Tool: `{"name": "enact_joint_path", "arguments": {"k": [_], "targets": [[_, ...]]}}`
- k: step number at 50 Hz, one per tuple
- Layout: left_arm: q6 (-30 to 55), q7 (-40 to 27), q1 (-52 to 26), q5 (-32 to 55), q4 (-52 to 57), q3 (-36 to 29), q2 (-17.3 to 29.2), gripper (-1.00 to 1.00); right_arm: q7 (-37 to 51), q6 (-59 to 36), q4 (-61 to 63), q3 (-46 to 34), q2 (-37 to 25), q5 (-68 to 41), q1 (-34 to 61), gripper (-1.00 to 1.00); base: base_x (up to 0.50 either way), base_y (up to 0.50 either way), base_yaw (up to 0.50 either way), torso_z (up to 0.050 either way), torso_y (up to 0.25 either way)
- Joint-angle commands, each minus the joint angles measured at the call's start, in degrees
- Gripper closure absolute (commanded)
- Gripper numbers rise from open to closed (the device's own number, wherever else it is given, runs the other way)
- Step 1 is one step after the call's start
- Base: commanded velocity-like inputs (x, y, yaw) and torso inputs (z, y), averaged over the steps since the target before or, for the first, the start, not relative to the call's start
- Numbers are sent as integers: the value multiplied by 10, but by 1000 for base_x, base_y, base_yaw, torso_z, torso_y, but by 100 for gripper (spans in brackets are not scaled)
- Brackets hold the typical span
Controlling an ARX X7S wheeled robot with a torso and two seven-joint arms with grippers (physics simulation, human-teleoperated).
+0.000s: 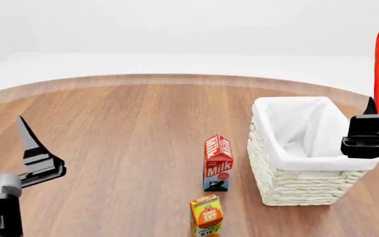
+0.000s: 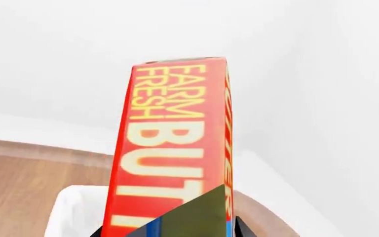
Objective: Pick up the cream cheese box and the butter, and put them in the basket.
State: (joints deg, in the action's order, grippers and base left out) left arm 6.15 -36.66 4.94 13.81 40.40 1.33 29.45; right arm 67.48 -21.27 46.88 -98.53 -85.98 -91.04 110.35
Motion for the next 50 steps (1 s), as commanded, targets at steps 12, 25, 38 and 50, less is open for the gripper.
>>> {"name": "enact_joint_path", "arguments": {"k": [12,25,38,50], "targets": [[2,16,-3,-5,7,8,-9,-100,-163,-231,-206,115,54,-44,161,100,0,0,0,1,2],[8,16,-6,-6,12,3,-6,-100,-225,-276,-291,121,104,-18,163,100,0,0,0,0,1],[13,15,-11,-5,15,0,-4,-100,-253,-272,-315,119,128,-1,140,100,0,0,0,1,2],[15,15,-13,-6,14,-4,-4,-100,-271,-257,-342,112,163,16,112,100,0,0,0,0,1]]}}
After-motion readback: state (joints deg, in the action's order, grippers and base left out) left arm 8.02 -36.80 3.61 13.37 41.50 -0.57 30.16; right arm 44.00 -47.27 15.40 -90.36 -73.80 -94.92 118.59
